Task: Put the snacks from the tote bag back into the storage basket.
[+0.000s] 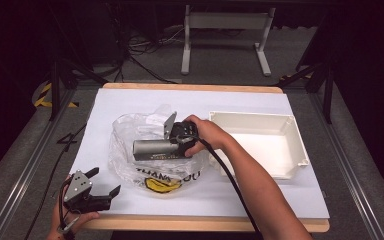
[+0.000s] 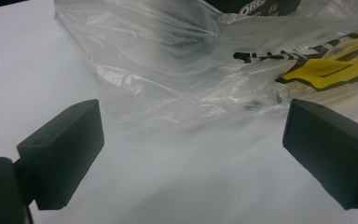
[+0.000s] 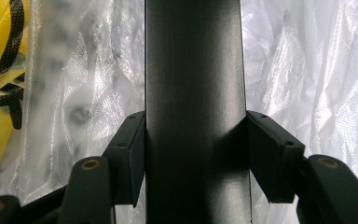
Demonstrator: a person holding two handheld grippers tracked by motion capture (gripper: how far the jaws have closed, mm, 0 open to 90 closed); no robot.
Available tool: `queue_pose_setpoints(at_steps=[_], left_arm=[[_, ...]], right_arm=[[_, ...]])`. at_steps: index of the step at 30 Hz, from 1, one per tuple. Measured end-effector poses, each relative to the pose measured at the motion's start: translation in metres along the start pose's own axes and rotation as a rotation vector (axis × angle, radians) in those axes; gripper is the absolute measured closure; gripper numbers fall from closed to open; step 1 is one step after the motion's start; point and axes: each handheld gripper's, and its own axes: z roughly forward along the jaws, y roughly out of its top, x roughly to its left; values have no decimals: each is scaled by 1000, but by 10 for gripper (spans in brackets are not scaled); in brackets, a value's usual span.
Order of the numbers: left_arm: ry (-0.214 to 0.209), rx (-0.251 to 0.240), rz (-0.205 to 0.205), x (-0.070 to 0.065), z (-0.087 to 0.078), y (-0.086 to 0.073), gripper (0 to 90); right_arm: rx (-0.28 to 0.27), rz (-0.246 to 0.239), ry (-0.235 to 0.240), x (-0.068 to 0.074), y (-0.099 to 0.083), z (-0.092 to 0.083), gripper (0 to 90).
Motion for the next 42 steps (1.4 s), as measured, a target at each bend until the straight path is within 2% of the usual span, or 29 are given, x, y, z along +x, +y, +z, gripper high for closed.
queue_pose_setpoints(at_steps=[19, 27, 32, 42], left_arm=[[3, 1, -3, 0, 0, 0, 62], [6, 2, -3, 0, 0, 0, 62], [6, 3, -2, 0, 1, 0, 61], [7, 8, 2, 0, 1, 0, 62]], right_arm=[[-62, -14, -27, 3, 6, -17, 434], [-82, -13, -12, 3, 5, -28, 434], [-104, -13, -19, 5, 5, -36, 434], [-132, -45, -22, 9, 10, -53, 434]])
